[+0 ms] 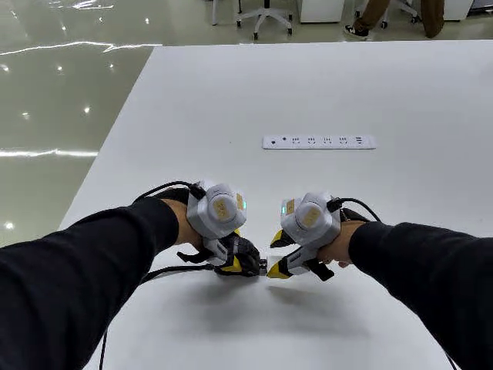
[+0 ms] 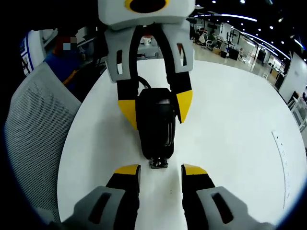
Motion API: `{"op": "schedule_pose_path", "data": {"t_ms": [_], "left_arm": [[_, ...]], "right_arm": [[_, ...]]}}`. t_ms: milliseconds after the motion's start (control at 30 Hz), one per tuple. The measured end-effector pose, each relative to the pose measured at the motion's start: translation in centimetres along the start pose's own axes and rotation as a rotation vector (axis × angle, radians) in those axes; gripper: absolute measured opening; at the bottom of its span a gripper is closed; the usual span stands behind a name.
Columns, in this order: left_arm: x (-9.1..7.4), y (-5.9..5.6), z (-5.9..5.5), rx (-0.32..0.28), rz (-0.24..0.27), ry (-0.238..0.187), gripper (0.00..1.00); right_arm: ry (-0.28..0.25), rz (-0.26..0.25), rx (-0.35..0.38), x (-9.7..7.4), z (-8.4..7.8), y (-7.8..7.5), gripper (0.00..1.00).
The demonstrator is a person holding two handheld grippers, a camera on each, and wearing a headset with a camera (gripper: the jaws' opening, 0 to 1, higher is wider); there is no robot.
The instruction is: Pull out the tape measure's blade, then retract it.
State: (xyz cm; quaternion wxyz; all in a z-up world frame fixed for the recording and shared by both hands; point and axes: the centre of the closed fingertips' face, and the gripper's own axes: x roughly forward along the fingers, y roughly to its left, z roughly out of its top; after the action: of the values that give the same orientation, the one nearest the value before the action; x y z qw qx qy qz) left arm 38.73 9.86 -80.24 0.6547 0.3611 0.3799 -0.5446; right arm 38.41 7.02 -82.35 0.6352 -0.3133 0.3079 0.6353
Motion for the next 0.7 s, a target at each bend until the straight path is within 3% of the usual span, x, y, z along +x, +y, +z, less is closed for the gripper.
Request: {"op": "schedule_pose_path", "data": {"t_ms": [267,300,400,433,700], "left_arm": [[0.0,0.1,-0.1,-0.025,-0.009,-0.01,0.31],[0.0,0.0,-0.1,-0.029,-0.008,-0.012,0.31],[-0.1,0.1,-0.2,-0.036,-0.005,-0.017,0.32],[-0.1,0.1,-0.2,-0.04,-0.004,-0.018,0.32],[0.0,0.1,-0.2,-0.034,-0.008,-0.009,0.32]], "right_arm": [[0.044,0.008,-0.052,1.9,-0.5,0.6,0.14],[0.04,-0.023,-0.086,2.0,-0.3,0.0,0.12],[0.045,-0.008,-0.087,1.9,-0.3,0.2,0.11],[0.047,-0.011,-0.118,1.8,-0.3,0.1,0.11],[0.043,-0.012,-0.06,2.0,0.1,0.1,0.11]]}}
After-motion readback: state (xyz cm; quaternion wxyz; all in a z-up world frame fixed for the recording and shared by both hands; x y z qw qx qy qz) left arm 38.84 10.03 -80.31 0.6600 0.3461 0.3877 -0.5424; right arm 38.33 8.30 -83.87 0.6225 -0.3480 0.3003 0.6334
